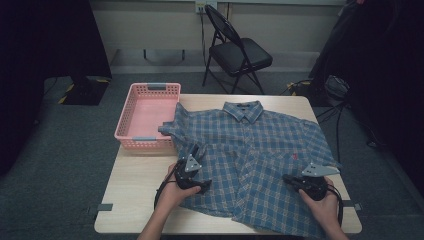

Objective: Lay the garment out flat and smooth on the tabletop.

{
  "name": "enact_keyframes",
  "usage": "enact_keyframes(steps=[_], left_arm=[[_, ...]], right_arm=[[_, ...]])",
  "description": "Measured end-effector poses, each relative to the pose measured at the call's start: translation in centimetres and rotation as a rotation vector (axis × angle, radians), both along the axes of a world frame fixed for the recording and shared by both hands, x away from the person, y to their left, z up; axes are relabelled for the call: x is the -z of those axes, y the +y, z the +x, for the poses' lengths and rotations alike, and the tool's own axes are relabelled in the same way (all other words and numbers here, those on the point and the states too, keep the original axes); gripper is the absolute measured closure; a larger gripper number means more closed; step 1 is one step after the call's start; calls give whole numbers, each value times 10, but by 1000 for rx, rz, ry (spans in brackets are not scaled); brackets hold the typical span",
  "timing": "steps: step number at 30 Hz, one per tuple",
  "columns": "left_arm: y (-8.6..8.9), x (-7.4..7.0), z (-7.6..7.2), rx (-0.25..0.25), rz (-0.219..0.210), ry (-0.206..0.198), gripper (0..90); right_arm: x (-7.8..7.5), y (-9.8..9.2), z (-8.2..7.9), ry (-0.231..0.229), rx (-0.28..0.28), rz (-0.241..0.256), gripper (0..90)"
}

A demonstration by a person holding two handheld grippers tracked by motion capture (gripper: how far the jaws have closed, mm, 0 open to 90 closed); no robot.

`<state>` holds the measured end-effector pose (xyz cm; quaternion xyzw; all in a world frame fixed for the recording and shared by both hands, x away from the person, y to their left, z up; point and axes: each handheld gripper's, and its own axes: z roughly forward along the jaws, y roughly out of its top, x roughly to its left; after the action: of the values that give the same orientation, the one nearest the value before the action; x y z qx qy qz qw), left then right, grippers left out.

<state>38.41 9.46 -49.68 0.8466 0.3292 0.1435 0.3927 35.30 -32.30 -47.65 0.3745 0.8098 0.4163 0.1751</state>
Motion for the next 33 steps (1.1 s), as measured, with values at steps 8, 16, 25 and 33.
enact_keyframes(steps=[8,16,25,33], left_arm=[[1,0,0,3,-9,4,214],[2,-2,0,-3,-14,2,215],[2,-9,-1,1,-28,-13,215],[3,-7,-1,-1,-24,-7,215]], right_arm=[[-4,-7,-9,93,-62,62,900],[-3,-12,-38,215,-177,146,900],[-10,-25,-25,65,-13,149,682],[14,2,-1,85,-16,-47,613]])
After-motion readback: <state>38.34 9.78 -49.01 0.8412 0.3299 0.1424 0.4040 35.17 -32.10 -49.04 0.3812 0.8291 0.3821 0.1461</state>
